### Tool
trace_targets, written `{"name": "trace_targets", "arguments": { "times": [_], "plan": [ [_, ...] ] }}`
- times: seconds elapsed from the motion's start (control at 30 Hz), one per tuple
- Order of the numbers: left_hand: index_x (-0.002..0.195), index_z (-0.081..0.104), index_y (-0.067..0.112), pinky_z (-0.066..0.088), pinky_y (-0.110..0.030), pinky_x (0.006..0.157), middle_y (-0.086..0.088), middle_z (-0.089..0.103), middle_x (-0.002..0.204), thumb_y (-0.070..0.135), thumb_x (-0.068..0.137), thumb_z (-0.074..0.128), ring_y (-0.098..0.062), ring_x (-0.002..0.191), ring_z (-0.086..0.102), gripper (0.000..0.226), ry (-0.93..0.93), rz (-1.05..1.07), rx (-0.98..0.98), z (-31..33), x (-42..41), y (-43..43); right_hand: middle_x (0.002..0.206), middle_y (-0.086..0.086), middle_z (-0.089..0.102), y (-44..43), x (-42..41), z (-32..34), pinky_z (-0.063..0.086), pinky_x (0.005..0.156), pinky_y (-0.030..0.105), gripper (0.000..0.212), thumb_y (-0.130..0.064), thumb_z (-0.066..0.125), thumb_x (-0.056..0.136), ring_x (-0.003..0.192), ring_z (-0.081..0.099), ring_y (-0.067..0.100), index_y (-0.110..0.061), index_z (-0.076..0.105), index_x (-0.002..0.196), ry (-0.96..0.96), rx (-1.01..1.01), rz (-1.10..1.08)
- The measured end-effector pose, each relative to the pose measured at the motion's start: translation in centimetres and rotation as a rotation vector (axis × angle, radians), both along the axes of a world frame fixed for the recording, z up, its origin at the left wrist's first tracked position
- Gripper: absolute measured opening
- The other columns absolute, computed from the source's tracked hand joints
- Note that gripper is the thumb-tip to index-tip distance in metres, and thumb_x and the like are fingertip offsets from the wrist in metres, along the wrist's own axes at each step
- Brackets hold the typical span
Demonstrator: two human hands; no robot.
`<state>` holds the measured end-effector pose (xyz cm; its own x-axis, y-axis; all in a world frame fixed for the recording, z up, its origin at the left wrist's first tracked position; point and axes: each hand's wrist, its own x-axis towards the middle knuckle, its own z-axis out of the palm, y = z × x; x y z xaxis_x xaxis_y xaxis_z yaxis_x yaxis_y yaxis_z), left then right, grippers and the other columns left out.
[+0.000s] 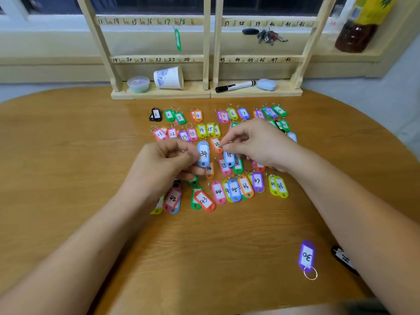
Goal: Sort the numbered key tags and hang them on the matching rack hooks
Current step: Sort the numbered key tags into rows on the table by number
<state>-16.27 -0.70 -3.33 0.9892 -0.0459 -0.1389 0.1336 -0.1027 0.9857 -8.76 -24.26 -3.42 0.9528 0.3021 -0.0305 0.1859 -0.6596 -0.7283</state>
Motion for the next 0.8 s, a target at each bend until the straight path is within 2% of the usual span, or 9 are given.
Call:
{"name": "trace_targets", "arguments": {
  "times": [0.1, 0.27, 0.4, 0.47, 0.53, 0.67, 0.8],
  "plan": [
    [0.102, 0.073, -0.001, 0.061, -0.022, 0.063, -0.019, 0.08, 0.089, 0.005, 0.101, 0.068, -0.023, 0.08, 0.08, 0.008, 0.016, 0.004, 0.009, 0.1, -0.1, -0.1, 0.081, -0.003, 0.076, 0.3, 0.3, -0.3, 0.059, 0.083, 0.046, 0.004, -0.028, 0.085, 0.09, 0.082, 0.071, 0.02, -0.03, 0.083, 0.093, -0.018, -0.074, 0.022],
    [0.098, 0.074, 0.001, 0.054, -0.017, 0.055, -0.013, 0.08, 0.084, 0.007, 0.1, 0.068, -0.021, 0.078, 0.08, 0.009, 0.017, 0.041, 0.099, -0.1, 0.0, 0.0, 0.084, -0.017, 0.073, 0.4, 0.0, -0.4, 0.055, 0.079, 0.032, 0.004, -0.032, 0.082, 0.091, 0.079, 0.065, 0.003, -0.032, 0.082, 0.095, -0.1, -0.141, 0.018],
    [0.088, 0.078, 0.014, 0.047, -0.015, 0.053, -0.001, 0.077, 0.07, 0.014, 0.094, 0.074, -0.004, 0.057, 0.067, 0.007, -0.018, 0.076, 0.312, -0.6, 0.3, -0.4, 0.078, -0.03, 0.067, 0.0, -0.2, -0.5, 0.045, 0.073, 0.022, 0.005, -0.03, 0.08, 0.093, 0.076, 0.06, -0.006, -0.034, 0.081, 0.097, -0.13, -0.079, -0.003],
    [0.081, 0.079, 0.019, 0.049, -0.022, 0.059, 0.005, 0.075, 0.068, 0.019, 0.089, 0.077, -0.004, 0.056, 0.063, 0.008, -0.036, 0.053, 0.445, -0.9, 0.6, -0.7, 0.078, -0.029, 0.068, -0.5, -0.7, -0.4, 0.046, 0.075, 0.023, 0.006, -0.028, 0.08, 0.093, 0.075, 0.061, -0.004, -0.033, 0.081, 0.097, -0.132, -0.033, -0.012],
    [0.078, 0.078, 0.022, 0.052, -0.026, 0.062, 0.009, 0.076, 0.07, 0.023, 0.087, 0.077, -0.008, 0.061, 0.067, 0.01, -0.064, 0.023, 0.553, -1.0, 0.9, -1.2, 0.079, -0.028, 0.069, -1.2, -1.3, 0.0, 0.048, 0.074, 0.024, 0.008, -0.027, 0.079, 0.094, 0.075, 0.061, 0.0, -0.033, 0.081, 0.096, -0.143, -0.013, -0.037],
    [0.076, 0.076, 0.025, 0.042, -0.012, 0.051, 0.013, 0.074, 0.069, 0.025, 0.088, 0.076, -0.002, 0.065, 0.066, 0.012, -0.157, 0.021, 0.693, -0.9, 1.4, -2.3, 0.082, -0.016, 0.072, -2.7, -3.1, 0.5, 0.051, 0.074, 0.027, 0.008, -0.024, 0.079, 0.094, 0.077, 0.063, 0.011, -0.032, 0.081, 0.094, -0.15, 0.039, -0.064],
    [0.08, 0.075, 0.024, 0.043, -0.014, 0.051, 0.014, 0.075, 0.071, 0.022, 0.091, 0.072, 0.001, 0.064, 0.067, 0.012, -0.193, 0.069, 0.657, -1.0, 1.2, -2.5, 0.077, -0.03, 0.068, -4.7, -5.1, 0.9, 0.044, 0.065, 0.015, 0.009, -0.022, 0.078, 0.095, 0.069, 0.057, 0.002, -0.03, 0.081, 0.097, -0.155, 0.074, -0.087]
  ]
}}
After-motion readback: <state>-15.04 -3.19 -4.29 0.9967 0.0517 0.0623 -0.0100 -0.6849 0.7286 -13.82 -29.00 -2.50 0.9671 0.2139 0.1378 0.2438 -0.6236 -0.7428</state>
